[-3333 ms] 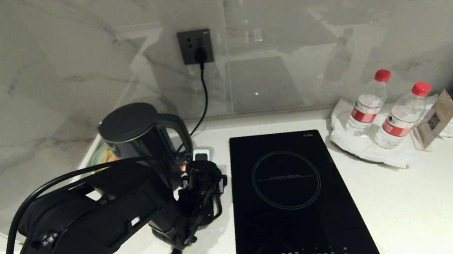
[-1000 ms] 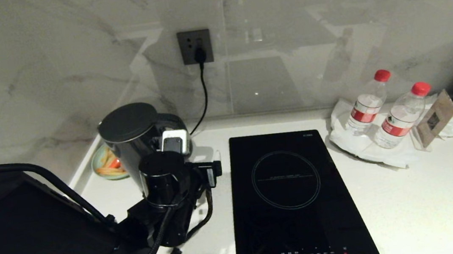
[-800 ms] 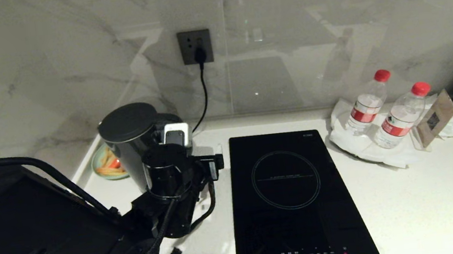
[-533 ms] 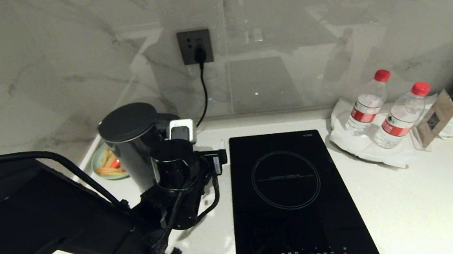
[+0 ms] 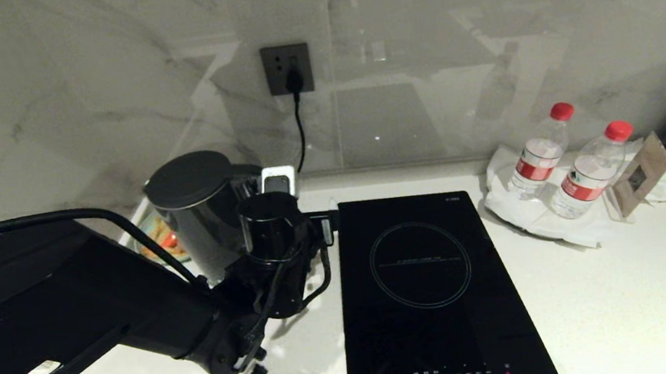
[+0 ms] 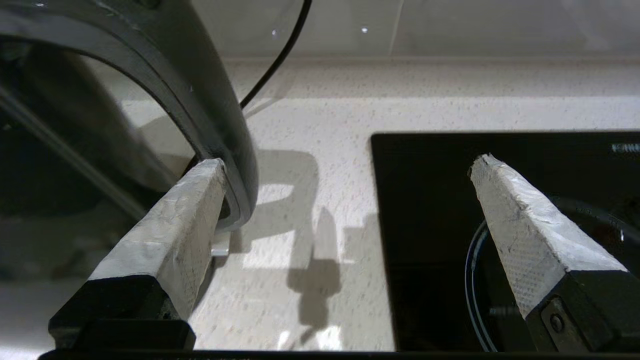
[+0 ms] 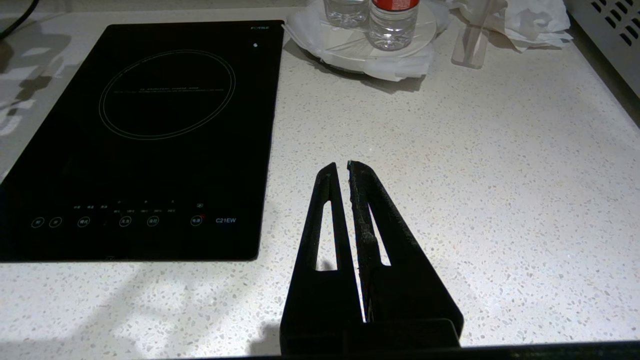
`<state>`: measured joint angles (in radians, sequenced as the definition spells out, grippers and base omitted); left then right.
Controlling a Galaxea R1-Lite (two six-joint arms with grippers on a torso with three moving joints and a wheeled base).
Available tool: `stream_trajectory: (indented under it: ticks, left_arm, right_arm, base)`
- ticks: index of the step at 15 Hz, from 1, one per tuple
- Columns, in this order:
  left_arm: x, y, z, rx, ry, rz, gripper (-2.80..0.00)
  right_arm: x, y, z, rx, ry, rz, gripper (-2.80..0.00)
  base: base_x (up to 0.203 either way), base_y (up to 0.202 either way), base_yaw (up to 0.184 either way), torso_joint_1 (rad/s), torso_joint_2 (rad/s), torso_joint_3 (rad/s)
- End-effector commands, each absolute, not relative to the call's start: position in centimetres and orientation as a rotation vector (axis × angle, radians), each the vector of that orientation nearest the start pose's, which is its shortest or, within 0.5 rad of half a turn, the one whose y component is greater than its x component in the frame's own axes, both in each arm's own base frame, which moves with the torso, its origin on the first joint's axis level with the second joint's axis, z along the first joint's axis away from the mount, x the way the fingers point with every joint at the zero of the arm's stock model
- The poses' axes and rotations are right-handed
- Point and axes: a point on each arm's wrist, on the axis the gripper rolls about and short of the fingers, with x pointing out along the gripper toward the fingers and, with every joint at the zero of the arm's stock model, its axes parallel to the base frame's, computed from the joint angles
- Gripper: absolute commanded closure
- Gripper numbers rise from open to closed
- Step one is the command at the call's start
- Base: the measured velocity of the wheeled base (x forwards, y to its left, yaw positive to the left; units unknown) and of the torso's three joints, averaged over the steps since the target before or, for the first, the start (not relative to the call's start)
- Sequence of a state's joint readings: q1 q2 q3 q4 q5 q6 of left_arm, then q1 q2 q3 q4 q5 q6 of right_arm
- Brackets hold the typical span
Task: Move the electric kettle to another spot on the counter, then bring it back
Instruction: Pick up the kettle
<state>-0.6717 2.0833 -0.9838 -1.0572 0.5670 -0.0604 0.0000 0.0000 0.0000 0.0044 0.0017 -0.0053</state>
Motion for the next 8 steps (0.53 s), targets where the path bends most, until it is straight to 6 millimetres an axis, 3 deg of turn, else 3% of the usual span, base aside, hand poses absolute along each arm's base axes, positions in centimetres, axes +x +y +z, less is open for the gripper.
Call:
stream_trajectory:
  ticks: [1,3,8]
  left_arm:
    - [32.87,-23.64,12.89,-0.037,0.037,-0.081,-2.8]
    - [33.56,-23.24,12.79,-0.034,0.042,-0.063,-2.8]
    - [33.16,-22.9,12.92,-0.034,0.043,-0.051,-2.8]
  right_arm:
    - [-2.28,0.0,7.5,-0.006,0.005,0.002,0.0]
    - [-2.28,0.0,7.5,-0.006,0.005,0.002,0.0]
    - [-2.28,0.01,7.5,-0.006,0.005,0.003,0.0]
  base:
    - [0.0,0.0,0.0,0.0,0.0,0.0]
    - [0.0,0.0,0.0,0.0,0.0,0.0]
    - [0.0,0.0,0.0,0.0,0.0,0.0]
